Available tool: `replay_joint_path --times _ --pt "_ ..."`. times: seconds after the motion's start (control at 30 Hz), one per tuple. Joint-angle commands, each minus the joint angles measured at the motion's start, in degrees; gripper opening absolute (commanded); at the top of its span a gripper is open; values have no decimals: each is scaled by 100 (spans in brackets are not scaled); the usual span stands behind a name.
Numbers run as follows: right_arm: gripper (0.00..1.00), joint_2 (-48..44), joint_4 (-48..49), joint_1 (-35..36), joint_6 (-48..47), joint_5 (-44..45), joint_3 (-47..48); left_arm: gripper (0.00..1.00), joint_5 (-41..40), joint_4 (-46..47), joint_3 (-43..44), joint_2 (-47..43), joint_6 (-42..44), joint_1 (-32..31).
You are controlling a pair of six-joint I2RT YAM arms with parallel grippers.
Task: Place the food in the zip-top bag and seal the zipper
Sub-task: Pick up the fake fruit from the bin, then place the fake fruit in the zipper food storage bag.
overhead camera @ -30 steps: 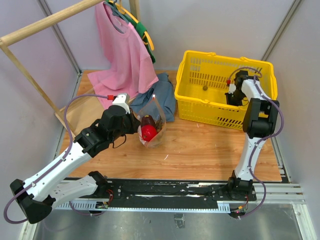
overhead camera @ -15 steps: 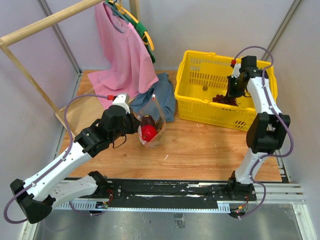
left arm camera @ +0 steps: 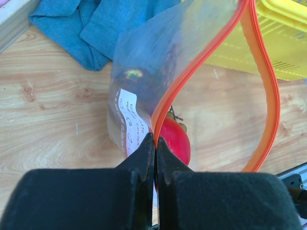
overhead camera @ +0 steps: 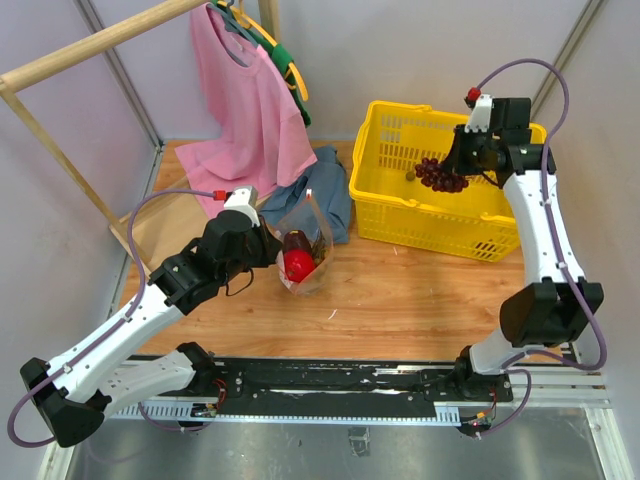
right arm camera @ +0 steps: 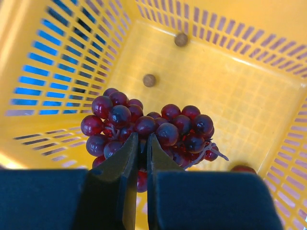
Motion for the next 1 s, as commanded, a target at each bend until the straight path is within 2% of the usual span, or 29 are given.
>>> replay_joint_path --times 0.0,0.3,0.53,0.97 --pt "1 -568 453 347 174 -246 130 0 -3 307 -27 -15 -74 45" --pt "1 -1381 799 1118 181 -929 36 0 25 373 -57 -40 -132 62" --pt "1 -1753 1067 1796 302 -1875 -94 0 99 451 -118 -67 -214 84" --pt "1 -1611 1846 3466 369 -3345 -426 0 138 563 -224 -234 -298 97"
